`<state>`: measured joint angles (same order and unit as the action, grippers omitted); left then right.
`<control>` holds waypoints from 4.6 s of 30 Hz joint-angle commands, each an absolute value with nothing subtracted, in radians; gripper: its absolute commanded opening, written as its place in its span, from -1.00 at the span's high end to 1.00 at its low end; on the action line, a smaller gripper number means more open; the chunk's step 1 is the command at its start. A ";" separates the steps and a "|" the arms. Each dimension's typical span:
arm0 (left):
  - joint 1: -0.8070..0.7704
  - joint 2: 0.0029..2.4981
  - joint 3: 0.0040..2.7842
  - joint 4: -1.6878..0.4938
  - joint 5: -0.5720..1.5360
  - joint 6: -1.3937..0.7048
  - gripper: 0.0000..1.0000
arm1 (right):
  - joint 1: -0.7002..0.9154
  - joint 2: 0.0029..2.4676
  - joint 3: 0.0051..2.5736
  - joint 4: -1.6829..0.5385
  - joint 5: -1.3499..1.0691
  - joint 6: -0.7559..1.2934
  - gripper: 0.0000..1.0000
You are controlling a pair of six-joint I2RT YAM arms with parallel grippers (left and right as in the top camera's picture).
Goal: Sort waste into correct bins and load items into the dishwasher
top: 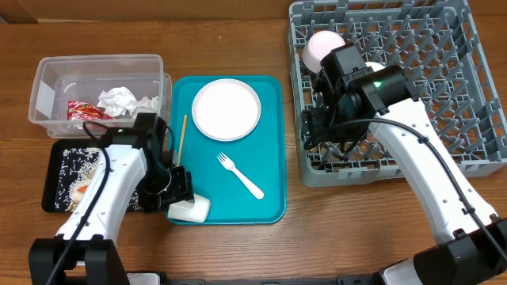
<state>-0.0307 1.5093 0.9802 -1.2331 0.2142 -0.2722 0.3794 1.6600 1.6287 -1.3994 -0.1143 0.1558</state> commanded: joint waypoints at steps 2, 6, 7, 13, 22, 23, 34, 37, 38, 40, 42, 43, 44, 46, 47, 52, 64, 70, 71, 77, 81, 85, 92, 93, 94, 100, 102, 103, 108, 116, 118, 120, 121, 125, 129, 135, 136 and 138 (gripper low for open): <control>0.027 1.503 0.935 -1.194 0.264 -0.231 -0.32 | 0.375 1.654 1.642 -1.396 -0.105 0.149 -0.56; 0.049 1.503 0.924 -1.172 0.329 -0.201 -0.29 | 0.375 1.654 1.642 -1.394 -0.105 0.150 -0.56; 0.049 1.503 0.924 -1.170 0.352 -0.197 -0.28 | 0.375 1.654 1.642 -1.394 -0.104 0.149 -0.56; 0.049 1.503 0.924 -1.170 0.393 -0.186 -0.19 | 0.375 1.654 1.642 -1.394 -0.105 0.150 -0.56; 0.049 1.503 0.924 -1.153 0.428 -0.187 -0.13 | 0.375 1.654 1.642 -1.396 -0.105 0.149 -0.56; 0.049 1.503 0.924 -1.152 0.428 -0.187 -0.11 | 0.375 1.654 1.642 -1.396 -0.105 0.150 -0.56; 0.049 1.503 0.918 -1.108 0.428 -0.187 0.09 | 0.375 1.654 1.642 -1.397 -0.105 0.150 -0.57; 0.049 1.503 0.918 -1.100 0.439 -0.191 0.10 | 0.375 1.654 1.642 -1.398 -0.105 0.149 -0.57; 0.049 1.503 0.918 -1.098 0.442 -0.191 0.10 | 0.375 1.654 1.642 -1.398 -0.105 0.150 -0.57; 0.049 1.503 0.918 -1.091 0.442 -0.191 0.16 | 0.376 1.654 1.642 -1.397 -0.105 0.150 -0.57; 0.049 1.503 0.918 -1.082 0.442 -0.191 0.25 | 0.375 1.654 1.642 -1.397 -0.105 0.150 -0.58; 0.049 1.503 0.918 -1.077 0.443 -0.191 0.31 | 0.375 1.654 1.642 -1.397 -0.105 0.150 -0.58; 0.049 1.503 0.918 -1.073 0.443 -0.196 0.34 | 0.375 1.654 1.642 -1.398 -0.105 0.150 -0.58; 0.049 1.503 0.918 -1.068 0.446 -0.203 0.37 | 0.375 1.654 1.642 -1.398 -0.105 0.150 -0.58; 0.049 1.503 0.918 -1.065 0.446 -0.207 0.39 | 0.375 1.654 1.642 -1.398 -0.105 0.150 -0.58; 0.049 1.503 0.918 -1.064 0.446 -0.206 0.60 | 0.375 1.654 1.642 -1.397 -0.105 0.149 -0.58; 0.049 1.503 0.918 -1.069 0.445 -0.205 0.73 | 0.375 1.654 1.642 -1.397 -0.105 0.150 -0.58; 0.049 1.503 0.918 -1.125 0.447 -0.170 0.24 | 0.375 1.654 1.642 -1.398 -0.105 0.150 -0.58; 0.050 1.503 0.918 -1.132 0.452 -0.155 0.10 | 0.375 1.654 1.642 -1.398 -0.105 0.150 -0.58; 0.069 1.503 0.918 -1.138 0.539 -0.052 -0.42 | 0.375 1.654 1.642 -1.398 -0.105 0.150 -0.60; 0.080 1.503 0.915 -1.124 0.545 -0.029 -0.40 | 0.375 1.654 1.642 -1.402 -0.105 0.150 -0.61; 0.080 1.503 0.887 -1.084 0.569 -0.021 -0.40 | 0.375 1.654 1.642 -1.401 -0.105 0.150 -0.61; 0.080 1.503 0.817 -0.980 0.683 0.016 -0.36 | 0.375 1.654 1.642 -1.401 -0.105 0.150 -0.61; 0.080 1.503 0.817 -0.974 0.688 0.016 -0.33 | 0.375 1.654 1.642 -1.401 -0.105 0.150 -0.62; 0.080 1.503 0.817 -0.969 0.693 0.016 -0.29 | 0.375 1.654 1.642 -1.401 -0.105 0.150 -0.62; 0.080 1.503 0.788 -0.947 0.707 0.016 0.00 | 0.375 1.654 1.642 -1.401 -0.105 0.150 -0.64; 0.080 1.503 0.764 -0.923 0.707 0.015 0.32 | 0.375 1.654 1.642 -1.401 -0.105 0.150 -0.64; 0.080 1.503 0.752 -0.908 0.707 0.015 0.50 | 0.375 1.654 1.642 -1.401 -0.105 0.150 -0.64; 0.080 1.503 0.729 -0.877 0.711 -0.007 0.85 | 0.375 1.654 1.642 -1.401 -0.105 0.150 -0.65; 0.080 1.503 0.744 -0.878 0.785 -0.006 0.92 | 0.375 1.654 1.642 -1.401 -0.105 0.150 -0.61; 0.081 1.503 0.770 -0.883 0.843 0.004 0.92 | 0.371 1.654 1.643 -1.402 -0.109 0.150 -0.51; 0.080 1.503 0.808 -0.887 0.884 0.005 0.91 | 0.359 1.654 1.647 -1.401 -0.136 0.150 -0.49; 0.080 1.503 0.831 -0.890 0.907 0.005 0.92 | 0.349 1.654 1.650 -1.401 -0.152 0.150 -0.48; 0.088 1.503 0.960 -0.915 0.968 0.005 0.92 | 0.307 1.653 1.652 -1.394 -0.171 0.150 -0.51; 0.088 1.503 1.100 -0.934 1.022 0.004 0.92 | 0.279 1.653 1.652 -1.384 -0.172 0.150 -0.57; 0.088 1.503 1.261 -0.880 1.172 -0.046 0.92 | 0.262 1.653 1.652 -1.339 -0.415 -0.030 -0.48; 0.088 1.503 1.277 -0.857 1.219 -0.046 0.91 | 0.261 1.653 1.652 -1.328 -0.500 -0.092 -0.43; 0.093 1.503 1.300 -0.760 1.375 -0.062 0.92 | 0.261 1.653 1.650 -1.308 -0.640 -0.197 -0.32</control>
